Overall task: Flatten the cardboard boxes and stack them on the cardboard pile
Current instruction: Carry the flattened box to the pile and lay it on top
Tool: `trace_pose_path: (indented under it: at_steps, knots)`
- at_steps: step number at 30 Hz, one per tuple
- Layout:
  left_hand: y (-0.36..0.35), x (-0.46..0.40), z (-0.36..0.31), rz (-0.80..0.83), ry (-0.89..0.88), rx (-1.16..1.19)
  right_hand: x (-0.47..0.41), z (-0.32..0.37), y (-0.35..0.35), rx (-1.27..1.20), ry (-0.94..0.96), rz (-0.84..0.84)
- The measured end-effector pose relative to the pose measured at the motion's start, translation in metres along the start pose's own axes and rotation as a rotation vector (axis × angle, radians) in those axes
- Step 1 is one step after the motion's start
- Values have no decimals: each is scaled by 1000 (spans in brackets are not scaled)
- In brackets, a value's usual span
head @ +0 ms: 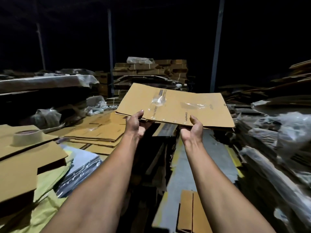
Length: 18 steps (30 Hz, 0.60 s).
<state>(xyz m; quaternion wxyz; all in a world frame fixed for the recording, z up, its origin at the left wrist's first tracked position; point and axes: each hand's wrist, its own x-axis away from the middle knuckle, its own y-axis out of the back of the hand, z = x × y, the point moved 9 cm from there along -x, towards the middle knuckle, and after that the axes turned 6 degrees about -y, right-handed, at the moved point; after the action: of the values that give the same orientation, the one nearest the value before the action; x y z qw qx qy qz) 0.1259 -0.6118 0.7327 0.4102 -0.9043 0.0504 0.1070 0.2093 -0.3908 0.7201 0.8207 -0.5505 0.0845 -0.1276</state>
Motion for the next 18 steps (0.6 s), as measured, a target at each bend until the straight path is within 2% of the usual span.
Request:
trace_pose_path:
  at_steps: [5, 10, 14, 18]
  knots:
    - [46, -124, -34, 61, -18, -26, -101, -78, -48, -35, 4, 47]
    - [129, -256, -84, -39, -55, -78, -212, -193, -94, -67, -84, 99]
    - [230, -346, -102, -251, -9, -212, -298, -300, -74, 25, -203, -35]
    - [343, -373, -117, -582, 40, -370, -339, -378, 0, 71, -284, -268]
